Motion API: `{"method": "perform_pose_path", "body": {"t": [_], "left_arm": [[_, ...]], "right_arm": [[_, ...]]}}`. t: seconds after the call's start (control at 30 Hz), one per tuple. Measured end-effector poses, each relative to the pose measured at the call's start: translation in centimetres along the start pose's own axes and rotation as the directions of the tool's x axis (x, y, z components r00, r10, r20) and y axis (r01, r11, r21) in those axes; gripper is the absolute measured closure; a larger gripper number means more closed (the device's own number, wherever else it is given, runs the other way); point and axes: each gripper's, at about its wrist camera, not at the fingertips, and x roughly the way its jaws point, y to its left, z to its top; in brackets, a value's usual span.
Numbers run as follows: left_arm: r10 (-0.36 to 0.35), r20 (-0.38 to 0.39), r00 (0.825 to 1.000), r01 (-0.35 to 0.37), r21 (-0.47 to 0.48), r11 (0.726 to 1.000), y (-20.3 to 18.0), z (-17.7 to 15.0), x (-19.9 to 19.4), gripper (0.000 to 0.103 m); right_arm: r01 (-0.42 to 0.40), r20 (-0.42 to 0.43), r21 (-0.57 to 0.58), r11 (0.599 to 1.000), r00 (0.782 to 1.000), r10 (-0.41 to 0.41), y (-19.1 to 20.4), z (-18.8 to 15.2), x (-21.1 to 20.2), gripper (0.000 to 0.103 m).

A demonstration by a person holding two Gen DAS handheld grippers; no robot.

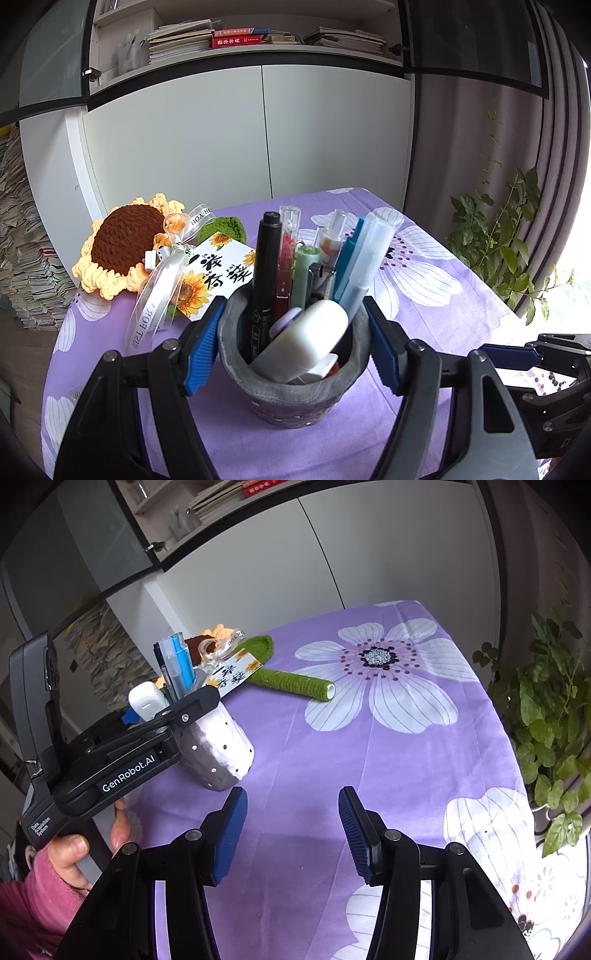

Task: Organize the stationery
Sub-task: 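Withdraw the open right tool from the grey cup, then lower the grey cup onto the table and open the left tool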

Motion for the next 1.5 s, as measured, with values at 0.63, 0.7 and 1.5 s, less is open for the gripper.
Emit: {"method": "perform_pose_path", "body": {"t": [0.63, 0.7, 1.5], "left_arm": [[0.033, 0.056, 0.998, -0.035, 0.046, 0.998, 0.2, -0.3, -2.6, 0.017], [0.034, 0.054, 0.998, -0.037, 0.048, 0.998, 0.3, -0.4, -2.8, 0.016], [0.152, 0.201, 0.968, -0.157, 0.007, 0.988, 1.1, 0.1, -17.6, 0.001]], "right_arm": [[0.044, 0.012, -0.043, 0.998, 0.999, -0.043, 1.5, -0.1, -0.7, 0.051], [0.048, 0.015, -0.048, 0.998, 0.999, -0.047, 1.7, 0.0, -0.9, 0.051], [0.199, 0.25, -0.195, 0.96, 0.957, -0.148, 9.9, 1.0, -10.9, 0.047]]}}
